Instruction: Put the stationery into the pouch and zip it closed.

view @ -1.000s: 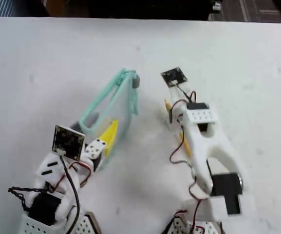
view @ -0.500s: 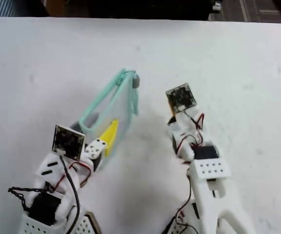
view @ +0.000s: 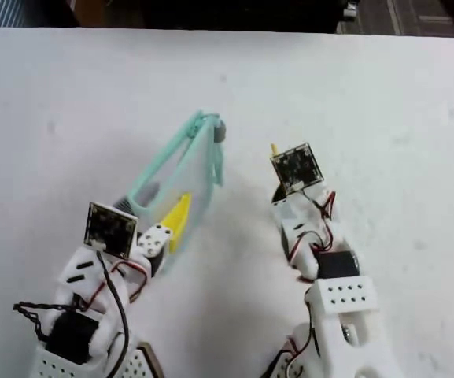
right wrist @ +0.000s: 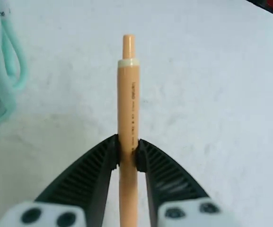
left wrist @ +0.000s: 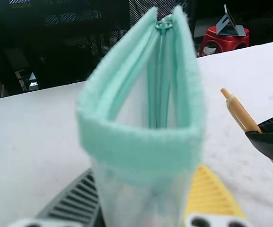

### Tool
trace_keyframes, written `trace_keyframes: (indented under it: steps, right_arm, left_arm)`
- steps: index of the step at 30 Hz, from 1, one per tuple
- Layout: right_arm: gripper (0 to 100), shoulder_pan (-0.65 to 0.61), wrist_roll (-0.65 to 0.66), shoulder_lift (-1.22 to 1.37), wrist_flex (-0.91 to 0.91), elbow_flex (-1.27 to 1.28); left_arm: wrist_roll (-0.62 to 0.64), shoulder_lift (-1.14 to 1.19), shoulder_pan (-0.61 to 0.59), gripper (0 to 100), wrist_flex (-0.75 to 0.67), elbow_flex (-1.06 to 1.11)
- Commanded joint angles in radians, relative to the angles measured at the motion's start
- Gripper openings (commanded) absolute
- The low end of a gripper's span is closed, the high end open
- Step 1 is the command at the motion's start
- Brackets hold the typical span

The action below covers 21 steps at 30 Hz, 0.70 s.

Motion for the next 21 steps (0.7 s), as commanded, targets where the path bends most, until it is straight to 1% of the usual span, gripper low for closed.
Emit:
trace_keyframes:
  steps: [1,6,10,12,15,21]
  right_arm:
    - [1.6,0.028,0.005,-0.074,0.108,-0.144]
    - [1.6,0.013,0.005,-0.12,0.302,-0.44]
    - [1.6,-0.088,0.008,-0.096,0.458,-0.713]
    - [1.6,-0.143,0.011,-0.073,0.509,-0.827]
    - [1.6,-0.205,0.011,-0.038,0.541,-0.951]
    - [1.6,-0.306,0.011,-0.024,0.538,-1.076]
  left_arm:
    - [-0.003,-0.022,0.002,20,-0.028,-0.009]
    - [-0.003,-0.022,0.002,20,-0.028,-0.009]
    - [-0.003,-0.022,0.002,20,-0.028,-0.009]
    - [-0.003,-0.022,0.002,20,-0.028,-0.009]
    - [-0.003,-0.022,0.002,20,-0.028,-0.009]
    - [-0.003,-0.022,0.002,20,-0.028,-0.009]
